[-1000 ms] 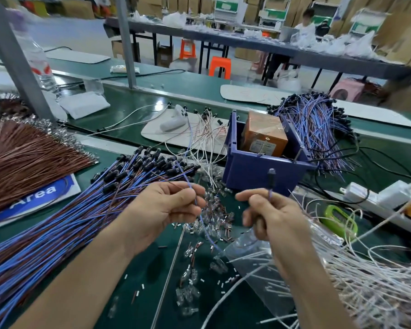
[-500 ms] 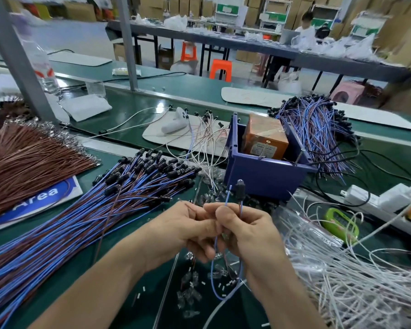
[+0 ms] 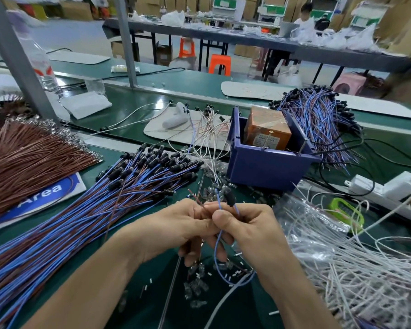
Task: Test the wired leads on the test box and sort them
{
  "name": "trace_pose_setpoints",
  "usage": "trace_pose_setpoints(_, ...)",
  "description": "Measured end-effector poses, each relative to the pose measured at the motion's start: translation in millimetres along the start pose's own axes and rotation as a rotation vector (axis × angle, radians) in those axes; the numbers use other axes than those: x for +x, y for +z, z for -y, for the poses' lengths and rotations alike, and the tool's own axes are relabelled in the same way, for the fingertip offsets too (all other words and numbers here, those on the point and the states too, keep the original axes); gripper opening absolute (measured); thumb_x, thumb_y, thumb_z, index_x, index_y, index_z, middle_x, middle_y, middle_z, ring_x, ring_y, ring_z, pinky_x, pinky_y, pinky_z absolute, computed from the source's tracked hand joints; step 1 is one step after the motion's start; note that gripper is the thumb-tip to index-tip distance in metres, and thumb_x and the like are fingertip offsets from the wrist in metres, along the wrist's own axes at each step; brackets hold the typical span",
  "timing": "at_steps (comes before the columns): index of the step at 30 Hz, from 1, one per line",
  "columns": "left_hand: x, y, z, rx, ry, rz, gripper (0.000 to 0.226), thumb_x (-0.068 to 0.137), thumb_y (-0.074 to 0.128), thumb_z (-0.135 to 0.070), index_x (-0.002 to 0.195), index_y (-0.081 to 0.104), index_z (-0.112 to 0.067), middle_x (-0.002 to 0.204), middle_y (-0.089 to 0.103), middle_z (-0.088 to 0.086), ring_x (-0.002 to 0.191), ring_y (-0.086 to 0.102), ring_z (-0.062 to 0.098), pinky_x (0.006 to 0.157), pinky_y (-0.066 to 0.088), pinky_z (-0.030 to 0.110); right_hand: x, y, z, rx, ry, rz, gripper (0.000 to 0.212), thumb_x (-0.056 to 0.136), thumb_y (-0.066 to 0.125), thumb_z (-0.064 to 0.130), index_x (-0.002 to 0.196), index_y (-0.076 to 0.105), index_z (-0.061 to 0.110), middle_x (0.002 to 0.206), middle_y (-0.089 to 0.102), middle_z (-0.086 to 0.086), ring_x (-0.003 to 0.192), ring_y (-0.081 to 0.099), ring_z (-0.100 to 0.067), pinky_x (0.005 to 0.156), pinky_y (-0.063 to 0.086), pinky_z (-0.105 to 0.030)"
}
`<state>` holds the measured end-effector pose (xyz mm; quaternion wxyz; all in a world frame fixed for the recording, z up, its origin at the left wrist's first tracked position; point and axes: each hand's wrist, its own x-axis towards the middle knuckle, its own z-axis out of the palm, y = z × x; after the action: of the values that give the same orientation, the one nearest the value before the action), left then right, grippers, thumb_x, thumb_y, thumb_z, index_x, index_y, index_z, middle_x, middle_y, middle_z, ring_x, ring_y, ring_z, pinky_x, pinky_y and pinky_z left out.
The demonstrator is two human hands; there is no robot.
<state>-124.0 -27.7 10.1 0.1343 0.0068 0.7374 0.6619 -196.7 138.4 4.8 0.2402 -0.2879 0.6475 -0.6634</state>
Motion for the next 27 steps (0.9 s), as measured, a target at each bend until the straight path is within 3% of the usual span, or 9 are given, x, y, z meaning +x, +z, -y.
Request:
trace_pose_setpoints(3, 1.4, 3.5, 1.4, 0.046, -0.006, -0.062, 0.029, 0.101, 0.062, -0.031, 0.080, 0.081, -0.028, 0.082, 0.080, -0.001, 0.051, 0.064, 0.008, 0.046, 0.041, 0.015, 0.7, 0.9, 0.9, -0.002, 0.026, -0.012, 0.011, 0.088, 0.072, 0.016, 0.084, 0.081, 0.013, 0.084, 0.075, -0.019, 0.072, 0.068, -0.031, 0.066, 0.057, -0.058)
trace_pose_setpoints(6, 7.2, 6.3, 4.6, 0.051, -0.010, -0.284, 0.024, 0.093, 0.074, -0.016, 0.071, 0.081, -0.024, 0.060, 0.070, -0.005, 0.043, 0.055, 0.006, 0.044, 0.039, 0.016, 3.8, -1.6, -1.6, -0.068, -0.047, -0.087, 0.022, 0.094, 0.069, 0.006, 0.078, 0.081, 0.016, 0.088, 0.079, -0.004, 0.090, 0.075, -0.017, 0.080, 0.061, -0.034)
trace_pose_setpoints(8, 8.9, 4.0, 2.4, -0.019, 0.031, -0.418, 0.009, 0.081, 0.086, -0.018, 0.088, 0.084, -0.023, 0.066, 0.072, 0.005, 0.045, 0.051, 0.007, 0.045, 0.039, 0.019, 4.6, -5.1, -1.3, -0.115, -0.087, -0.152, 0.025, 0.097, 0.066, 0.012, 0.079, 0.080, 0.022, 0.083, 0.078, 0.000, 0.086, 0.074, -0.012, 0.081, 0.058, -0.026)
trace_pose_setpoints(10, 7.2, -1.0, 1.0, -0.058, 0.112, -0.499, 0.040, 0.064, 0.092, -0.024, 0.102, 0.083, -0.027, 0.079, 0.077, 0.009, 0.058, 0.061, 0.009, 0.056, 0.048, 0.020, 5.0, -9.8, -2.4, -0.133, -0.091, -0.181, 0.023, 0.097, 0.066, 0.023, 0.078, 0.079, 0.023, 0.074, 0.075, -0.001, 0.076, 0.071, -0.010, 0.077, 0.058, -0.027)
trace_pose_setpoints(13, 5.3, -4.4, 1.0, -0.207, 0.274, -0.438, 0.048, 0.065, 0.087, -0.026, 0.113, 0.080, -0.024, 0.088, 0.078, 0.008, 0.066, 0.065, 0.010, 0.062, 0.053, 0.018, 4.1, -10.9, -2.8, -0.196, -0.057, -0.158, 0.031, 0.088, 0.064, 0.039, 0.076, 0.073, 0.011, 0.059, 0.063, -0.009, 0.059, 0.054, -0.015, 0.063, 0.047, -0.034)
trace_pose_setpoints(15, 9.4, -4.1, 3.0, -0.287, 0.295, -0.471, 0.037, 0.071, 0.088, -0.025, 0.108, 0.082, -0.022, 0.075, 0.073, 0.007, 0.058, 0.059, 0.010, 0.055, 0.049, 0.016, 3.8, -8.7, -4.7, -0.225, -0.025, -0.110, 0.040, 0.084, 0.064, 0.041, 0.074, 0.070, 0.003, 0.056, 0.056, -0.013, 0.057, 0.045, -0.016, 0.061, 0.039, -0.033)
trace_pose_setpoints(18, 14.2, -6.3, 8.1, -0.306, 0.244, -0.594, 0.028, 0.061, 0.094, -0.023, 0.087, 0.085, -0.018, 0.063, 0.068, 0.007, 0.058, 0.055, 0.017, 0.051, 0.045, 0.017, 2.9, -8.3, -3.9, -0.190, 0.055, -0.033, 0.028, 0.087, 0.066, 0.036, 0.078, 0.077, 0.011, 0.053, 0.052, -0.001, 0.056, 0.041, -0.015, 0.057, 0.034, -0.024)
trace_pose_setpoints(21, 14.0, -5.3, 10.5, -0.297, 0.216, -0.548, 0.025, 0.065, 0.094, -0.023, 0.085, 0.084, -0.012, 0.066, 0.070, 0.014, 0.061, 0.058, 0.024, 0.053, 0.047, 0.020, 1.1, -11.0, -1.4, -0.118, 0.114, 0.021, 0.023, 0.097, 0.066, 0.031, 0.084, 0.082, 0.021, 0.051, 0.048, 0.000, 0.053, 0.036, -0.015, 0.056, 0.032, -0.027)
trace_pose_setpoints(27, 13.5, -4.4, 10.4, -0.304, 0.192, -0.478, 0.018, 0.073, 0.086, -0.017, 0.087, 0.082, -0.006, 0.071, 0.072, 0.016, 0.060, 0.060, 0.021, 0.055, 0.049, 0.022, -0.6, -13.0, 7.6, -0.051, 0.175, 0.033, 0.027, 0.099, 0.064, 0.024, 0.080, 0.082, 0.015, 0.058, 0.045, -0.010, 0.052, 0.031, -0.012, 0.049, 0.029, -0.018)
